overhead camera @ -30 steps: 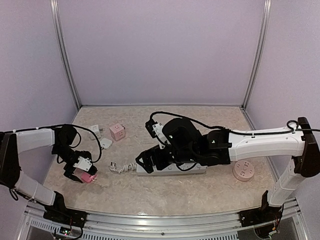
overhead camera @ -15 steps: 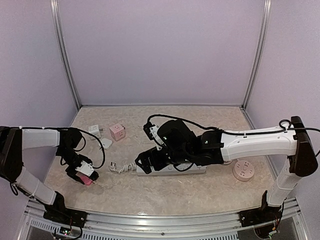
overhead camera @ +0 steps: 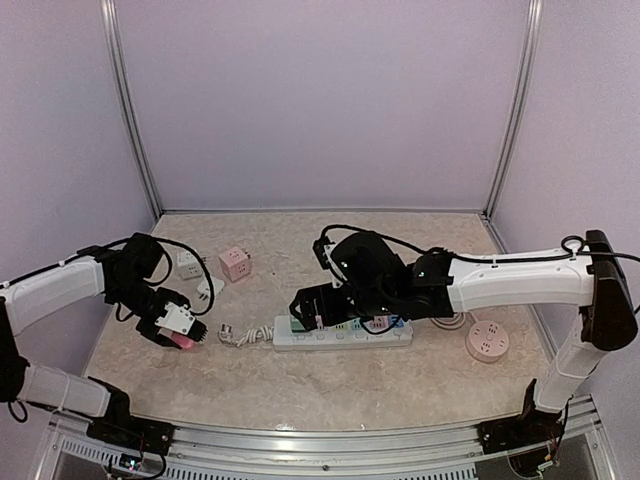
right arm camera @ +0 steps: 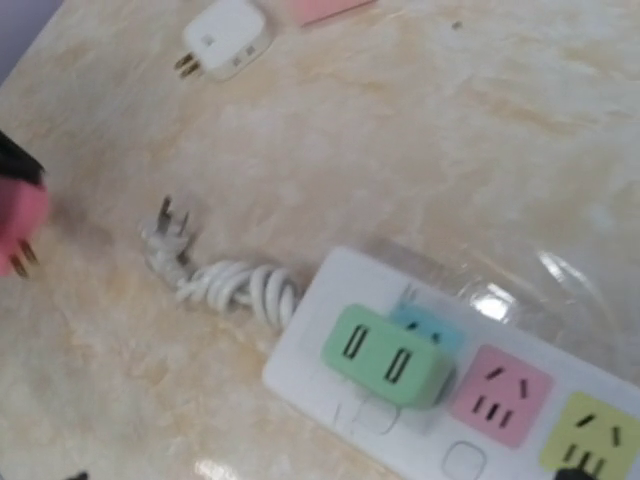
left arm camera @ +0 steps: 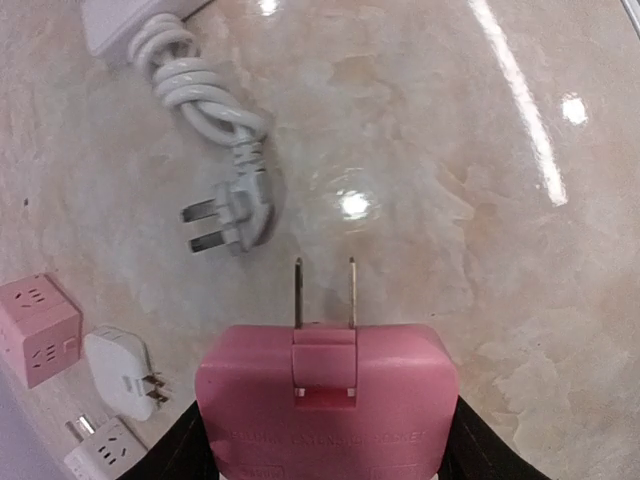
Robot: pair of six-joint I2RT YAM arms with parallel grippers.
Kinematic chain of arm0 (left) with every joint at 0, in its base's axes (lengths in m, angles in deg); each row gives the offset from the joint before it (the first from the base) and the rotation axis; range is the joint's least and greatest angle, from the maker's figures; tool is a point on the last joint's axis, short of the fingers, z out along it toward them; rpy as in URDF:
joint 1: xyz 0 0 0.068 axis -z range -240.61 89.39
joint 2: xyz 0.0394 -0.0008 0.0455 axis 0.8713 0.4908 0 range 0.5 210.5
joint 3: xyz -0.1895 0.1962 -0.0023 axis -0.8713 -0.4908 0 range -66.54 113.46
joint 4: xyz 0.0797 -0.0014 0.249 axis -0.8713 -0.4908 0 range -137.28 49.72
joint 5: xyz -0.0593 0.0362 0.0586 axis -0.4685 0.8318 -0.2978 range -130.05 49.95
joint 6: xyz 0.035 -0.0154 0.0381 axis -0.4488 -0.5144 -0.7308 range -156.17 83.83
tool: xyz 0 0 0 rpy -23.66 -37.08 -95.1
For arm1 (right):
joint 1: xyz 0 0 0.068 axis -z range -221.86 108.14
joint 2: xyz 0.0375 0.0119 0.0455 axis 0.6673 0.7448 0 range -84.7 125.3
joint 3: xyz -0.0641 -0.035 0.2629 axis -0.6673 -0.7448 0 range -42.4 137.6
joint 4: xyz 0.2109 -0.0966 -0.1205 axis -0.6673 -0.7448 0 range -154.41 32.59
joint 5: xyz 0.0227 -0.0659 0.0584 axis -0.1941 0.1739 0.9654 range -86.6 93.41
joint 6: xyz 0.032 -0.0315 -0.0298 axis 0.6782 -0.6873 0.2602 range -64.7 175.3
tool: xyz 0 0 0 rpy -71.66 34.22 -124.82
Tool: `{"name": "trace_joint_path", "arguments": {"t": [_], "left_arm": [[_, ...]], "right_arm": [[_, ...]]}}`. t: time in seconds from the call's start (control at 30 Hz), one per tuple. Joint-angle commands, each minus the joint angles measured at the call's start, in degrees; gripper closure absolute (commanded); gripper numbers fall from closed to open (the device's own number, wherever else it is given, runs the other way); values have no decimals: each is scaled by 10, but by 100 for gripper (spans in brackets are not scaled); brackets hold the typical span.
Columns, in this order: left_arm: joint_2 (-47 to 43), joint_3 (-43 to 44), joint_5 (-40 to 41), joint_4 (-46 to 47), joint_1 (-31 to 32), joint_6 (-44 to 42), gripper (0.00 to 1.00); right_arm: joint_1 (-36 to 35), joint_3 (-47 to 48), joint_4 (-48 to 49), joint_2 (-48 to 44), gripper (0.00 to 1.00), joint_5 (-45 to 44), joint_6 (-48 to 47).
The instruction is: Insert the plug
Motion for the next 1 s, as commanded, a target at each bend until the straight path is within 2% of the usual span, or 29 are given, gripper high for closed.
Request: {"name": "trace_joint_path", "arguments": {"t": [0.0, 0.1, 0.17, 0.27, 0.33, 0.47, 0.6, 0.83, 0.97], "left_arm": [[-30, 117, -1, -85, 21, 133, 71], [-42, 211, 22, -153, 36, 192, 73], [-69, 252, 60, -174, 63, 200, 73], [-77, 324, 175, -186, 127, 263, 75], [-80, 349, 222, -176, 177, 257, 76], [-115, 334, 300, -88, 286, 195, 76], [-138, 267, 337, 23, 370, 109, 76], [-100, 255, 316, 56, 428, 167, 77], [-86, 245, 314, 74, 447, 188, 77]], "right_arm": [[15, 6, -2, -46, 0, -3, 8], [22, 48, -24, -53, 0, -9, -24], [23, 84, -42, -49, 0, -13, -55], [23, 126, -47, -38, 1, 11, -96], [23, 140, -22, -33, 2, 67, -117], [23, 159, 23, -31, 4, 145, -146], [23, 160, 47, -29, 5, 185, -159], [23, 109, 49, -55, 5, 177, -163], [22, 93, 67, -46, 7, 200, -147]]}}
